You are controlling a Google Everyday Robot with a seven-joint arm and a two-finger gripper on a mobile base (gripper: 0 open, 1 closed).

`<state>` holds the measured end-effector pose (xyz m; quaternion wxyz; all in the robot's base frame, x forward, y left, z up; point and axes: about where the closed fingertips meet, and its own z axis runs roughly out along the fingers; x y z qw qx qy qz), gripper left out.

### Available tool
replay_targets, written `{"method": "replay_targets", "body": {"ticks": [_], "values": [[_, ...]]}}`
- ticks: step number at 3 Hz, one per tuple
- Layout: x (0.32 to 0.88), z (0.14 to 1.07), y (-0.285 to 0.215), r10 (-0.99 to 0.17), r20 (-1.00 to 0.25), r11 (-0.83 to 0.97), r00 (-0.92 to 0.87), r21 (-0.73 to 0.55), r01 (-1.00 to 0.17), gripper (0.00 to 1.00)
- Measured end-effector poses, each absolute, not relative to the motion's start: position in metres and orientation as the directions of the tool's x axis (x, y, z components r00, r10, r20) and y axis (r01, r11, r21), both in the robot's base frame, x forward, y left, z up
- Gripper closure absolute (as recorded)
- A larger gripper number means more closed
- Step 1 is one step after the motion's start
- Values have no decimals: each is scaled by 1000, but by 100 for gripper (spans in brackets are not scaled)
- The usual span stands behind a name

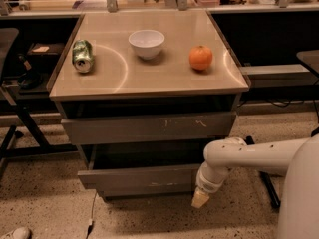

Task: Close middle drawer

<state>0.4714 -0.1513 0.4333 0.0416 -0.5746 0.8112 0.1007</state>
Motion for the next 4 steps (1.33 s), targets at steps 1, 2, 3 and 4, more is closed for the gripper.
{"method": "replay_targets", "body": {"ticks": [1,2,3,4], "values": [[486,433,-152,-922,-192,324,-337,98,-941,65],[515,434,-154,-916,-207,338,-343,59,-939,88],[541,433,-157,-912,-211,354,-351,26,-935,100],[559,428,-159,-910,-205,367,-361,9,-930,100]]}}
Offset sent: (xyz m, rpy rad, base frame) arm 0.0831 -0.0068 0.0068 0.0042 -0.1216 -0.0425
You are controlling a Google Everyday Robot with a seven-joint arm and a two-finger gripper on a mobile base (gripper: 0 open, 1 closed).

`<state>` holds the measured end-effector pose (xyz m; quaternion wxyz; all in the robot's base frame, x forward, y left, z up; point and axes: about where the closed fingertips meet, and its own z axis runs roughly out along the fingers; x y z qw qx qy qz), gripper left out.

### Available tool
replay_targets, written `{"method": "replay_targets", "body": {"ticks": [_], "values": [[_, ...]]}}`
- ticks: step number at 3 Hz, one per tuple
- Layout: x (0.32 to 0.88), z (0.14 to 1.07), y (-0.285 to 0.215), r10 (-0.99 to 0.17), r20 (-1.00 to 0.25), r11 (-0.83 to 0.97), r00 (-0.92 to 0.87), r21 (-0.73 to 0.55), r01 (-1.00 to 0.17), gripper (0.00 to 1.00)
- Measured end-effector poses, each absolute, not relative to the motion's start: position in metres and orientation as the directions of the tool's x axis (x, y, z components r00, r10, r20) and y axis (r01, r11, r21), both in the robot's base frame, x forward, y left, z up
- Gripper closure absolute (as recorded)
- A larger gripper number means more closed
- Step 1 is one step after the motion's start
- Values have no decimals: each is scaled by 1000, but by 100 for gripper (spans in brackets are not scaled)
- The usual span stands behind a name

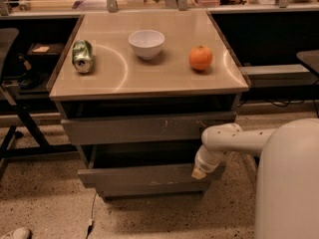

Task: Close middle drawer

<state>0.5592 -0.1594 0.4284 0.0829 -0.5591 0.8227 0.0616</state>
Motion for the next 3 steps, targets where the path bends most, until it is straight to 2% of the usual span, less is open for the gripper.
{"method": "replay_targets", "body": {"ticks": [1,3], "values": [[560,428,-159,-909,-206,368,-362,8,-930,81],[560,428,-159,-909,-206,368,-362,8,-930,36]]}}
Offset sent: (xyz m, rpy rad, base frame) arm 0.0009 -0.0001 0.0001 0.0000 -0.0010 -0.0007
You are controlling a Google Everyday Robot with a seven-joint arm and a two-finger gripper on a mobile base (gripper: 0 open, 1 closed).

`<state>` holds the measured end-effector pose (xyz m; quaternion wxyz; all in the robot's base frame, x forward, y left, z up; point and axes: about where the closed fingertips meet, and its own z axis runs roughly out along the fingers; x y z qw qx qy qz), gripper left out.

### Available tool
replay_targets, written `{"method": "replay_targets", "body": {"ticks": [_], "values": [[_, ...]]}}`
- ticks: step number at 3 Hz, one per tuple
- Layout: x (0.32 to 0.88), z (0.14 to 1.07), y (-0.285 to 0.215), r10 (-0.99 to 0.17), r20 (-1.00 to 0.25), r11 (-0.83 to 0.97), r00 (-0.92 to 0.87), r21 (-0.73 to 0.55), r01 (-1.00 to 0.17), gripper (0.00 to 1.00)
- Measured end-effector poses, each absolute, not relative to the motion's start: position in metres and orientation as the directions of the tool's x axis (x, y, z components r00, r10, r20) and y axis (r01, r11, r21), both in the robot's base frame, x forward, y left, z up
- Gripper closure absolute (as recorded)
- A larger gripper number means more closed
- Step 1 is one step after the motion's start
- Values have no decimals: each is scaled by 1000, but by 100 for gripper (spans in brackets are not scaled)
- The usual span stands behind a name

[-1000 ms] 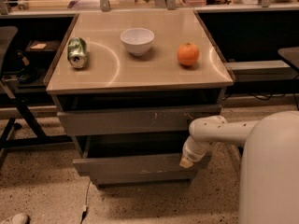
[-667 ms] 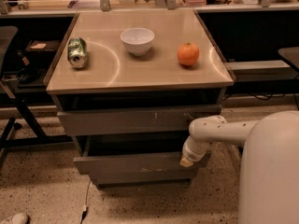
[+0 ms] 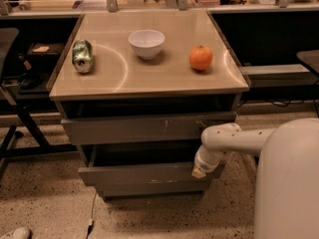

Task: Close middle drawer

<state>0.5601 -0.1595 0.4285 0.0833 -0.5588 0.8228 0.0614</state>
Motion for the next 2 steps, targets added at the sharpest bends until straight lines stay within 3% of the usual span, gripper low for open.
{"method": "replay_targets", "body": {"ticks": [1,2], "values": [[560,428,-159,-909,-206,368,-362,8,-930,12],[560,428,-159,-909,-206,368,-362,8,-930,0]]}}
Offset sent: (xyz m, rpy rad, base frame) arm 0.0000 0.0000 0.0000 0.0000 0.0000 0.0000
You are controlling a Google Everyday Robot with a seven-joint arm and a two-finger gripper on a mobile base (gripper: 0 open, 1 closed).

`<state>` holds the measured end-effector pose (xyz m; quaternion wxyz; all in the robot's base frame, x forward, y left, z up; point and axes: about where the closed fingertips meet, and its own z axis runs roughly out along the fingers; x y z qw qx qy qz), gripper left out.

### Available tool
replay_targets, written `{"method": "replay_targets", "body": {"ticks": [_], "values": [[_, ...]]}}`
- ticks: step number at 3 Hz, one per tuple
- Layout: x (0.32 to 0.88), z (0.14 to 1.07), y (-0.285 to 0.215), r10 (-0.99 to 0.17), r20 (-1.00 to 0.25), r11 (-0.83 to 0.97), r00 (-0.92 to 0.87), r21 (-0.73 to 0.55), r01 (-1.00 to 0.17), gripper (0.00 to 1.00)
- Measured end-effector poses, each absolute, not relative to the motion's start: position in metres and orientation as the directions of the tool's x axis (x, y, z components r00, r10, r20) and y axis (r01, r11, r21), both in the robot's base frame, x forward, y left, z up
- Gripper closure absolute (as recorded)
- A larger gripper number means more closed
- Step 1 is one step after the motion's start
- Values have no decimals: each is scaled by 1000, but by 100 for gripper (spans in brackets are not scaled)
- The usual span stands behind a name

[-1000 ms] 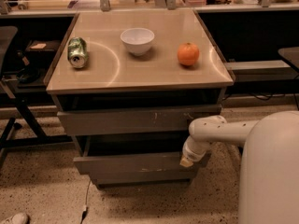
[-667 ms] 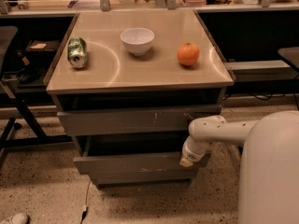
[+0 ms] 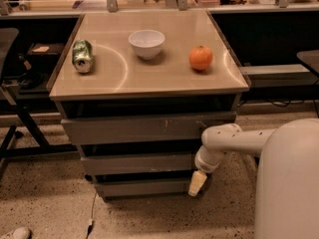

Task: Close middle drawer

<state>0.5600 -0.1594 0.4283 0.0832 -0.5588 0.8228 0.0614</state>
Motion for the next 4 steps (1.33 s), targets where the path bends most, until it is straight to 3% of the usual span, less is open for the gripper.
{"method": "replay_targets", "body": {"ticks": [2,3,4], "values": [[560,433,-158,-910,-211,364,-355,1,-932,0],[523,453,-174,-891,-195,414,-411,24,-910,0],[441,495,-204,-817,-138,554,-560,82,-828,0]]}}
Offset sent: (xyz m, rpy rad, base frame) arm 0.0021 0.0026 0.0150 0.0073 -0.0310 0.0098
